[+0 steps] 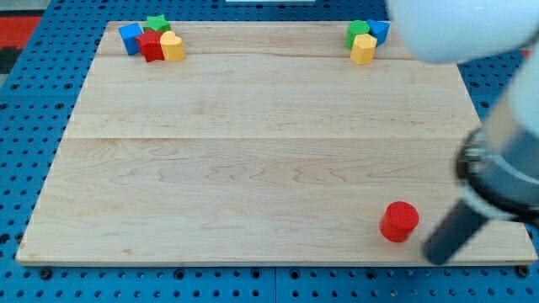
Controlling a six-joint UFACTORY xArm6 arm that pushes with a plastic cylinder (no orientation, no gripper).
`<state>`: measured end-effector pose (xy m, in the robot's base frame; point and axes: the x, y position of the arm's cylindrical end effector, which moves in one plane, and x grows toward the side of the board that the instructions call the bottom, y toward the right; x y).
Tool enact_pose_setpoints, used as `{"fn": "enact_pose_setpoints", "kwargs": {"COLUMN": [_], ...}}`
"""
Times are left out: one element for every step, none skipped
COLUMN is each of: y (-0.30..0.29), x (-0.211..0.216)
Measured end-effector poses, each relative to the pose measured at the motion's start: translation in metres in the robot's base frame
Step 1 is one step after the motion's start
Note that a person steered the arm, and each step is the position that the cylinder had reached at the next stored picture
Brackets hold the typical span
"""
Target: Move the red circle to the top right side of the board
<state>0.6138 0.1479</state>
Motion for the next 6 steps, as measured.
{"fn": "enact_pose_setpoints", "kwargs": {"y": [-0.053,-0.061,-0.053,-0.013,-0.004,-0.001], "x": [-0.034,-0.053,-0.008,-0.009,-0.051,-0.087]}}
